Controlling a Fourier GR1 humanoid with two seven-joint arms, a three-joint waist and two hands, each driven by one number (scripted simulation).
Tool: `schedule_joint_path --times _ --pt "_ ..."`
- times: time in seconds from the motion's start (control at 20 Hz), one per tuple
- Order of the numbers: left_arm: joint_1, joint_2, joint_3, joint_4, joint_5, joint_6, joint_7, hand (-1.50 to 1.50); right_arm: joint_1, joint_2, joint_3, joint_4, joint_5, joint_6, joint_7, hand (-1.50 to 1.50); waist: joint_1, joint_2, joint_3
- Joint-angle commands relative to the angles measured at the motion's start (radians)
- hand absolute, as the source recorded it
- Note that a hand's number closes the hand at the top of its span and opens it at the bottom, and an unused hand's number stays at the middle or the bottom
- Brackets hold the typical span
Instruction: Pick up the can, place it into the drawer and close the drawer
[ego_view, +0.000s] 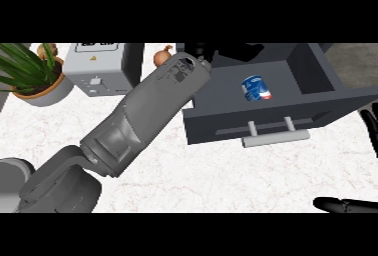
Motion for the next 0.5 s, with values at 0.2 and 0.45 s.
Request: schedule_joint_path --times 0.2,0.45 --pt "-0.007 0.000 -0.017 0.024 0.040 0.065 -0.009 -1.50 0.011 -0.011 0.006 -0.039 -0.021 0.017 0.021 -1.50 -0.023 0.003 0.000" --pt "0.028 0.000 -0.013 0.013 0.075 0.080 -0.052 -1.50 0.018 -0.033 0.010 -0.069 0.044 0.015 0.002 -1.50 -0.017 0.003 -0.001"
